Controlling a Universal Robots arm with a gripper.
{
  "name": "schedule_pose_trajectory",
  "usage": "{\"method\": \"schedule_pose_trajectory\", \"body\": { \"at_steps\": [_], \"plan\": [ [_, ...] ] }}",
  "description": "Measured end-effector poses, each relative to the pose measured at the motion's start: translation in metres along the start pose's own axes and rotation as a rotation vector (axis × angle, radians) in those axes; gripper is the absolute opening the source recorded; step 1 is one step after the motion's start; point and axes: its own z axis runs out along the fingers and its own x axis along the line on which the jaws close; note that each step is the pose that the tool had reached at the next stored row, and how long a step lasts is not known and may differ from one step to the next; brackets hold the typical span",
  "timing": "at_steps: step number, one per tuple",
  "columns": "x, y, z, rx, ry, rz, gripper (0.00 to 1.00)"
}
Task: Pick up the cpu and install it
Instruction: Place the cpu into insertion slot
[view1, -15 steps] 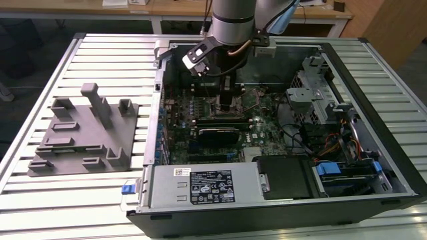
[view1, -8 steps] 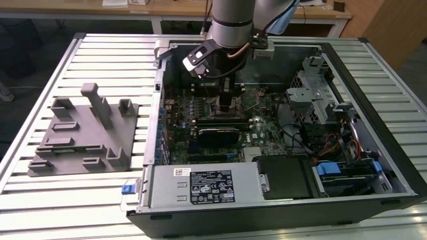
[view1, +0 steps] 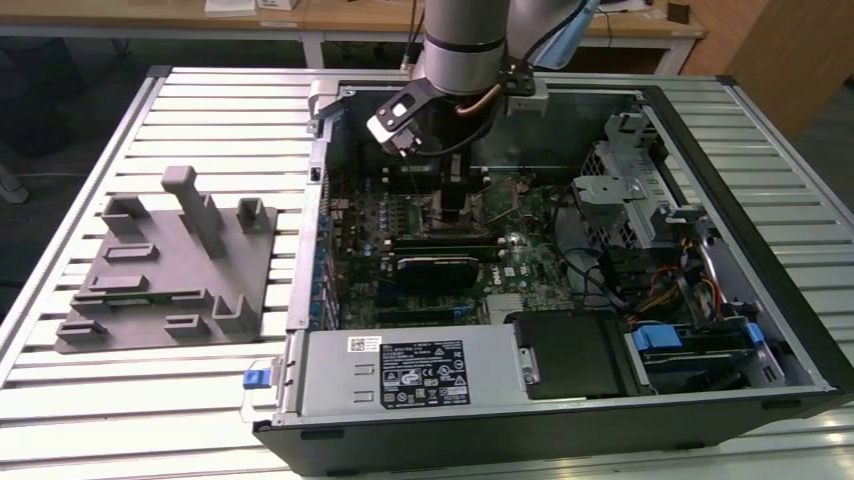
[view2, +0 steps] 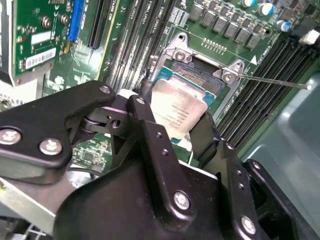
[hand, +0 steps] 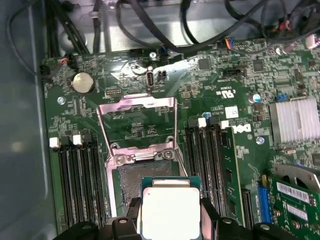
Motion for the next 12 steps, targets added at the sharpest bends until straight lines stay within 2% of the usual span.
{"method": "schedule_pose_trajectory", "body": {
  "at_steps": [5, 7, 12],
  "plan": [
    [0.0001, -0.0001, 0.0020, -0.0053, 0.0030, -0.086, 0.54],
    [0.0016, -0.0004, 0.0040, -0.0060, 0.0031, -0.100, 0.54],
    [0.0125, -0.0017, 0.0075, -0.0064, 0.0035, -0.105, 0.54]
  ]
}}
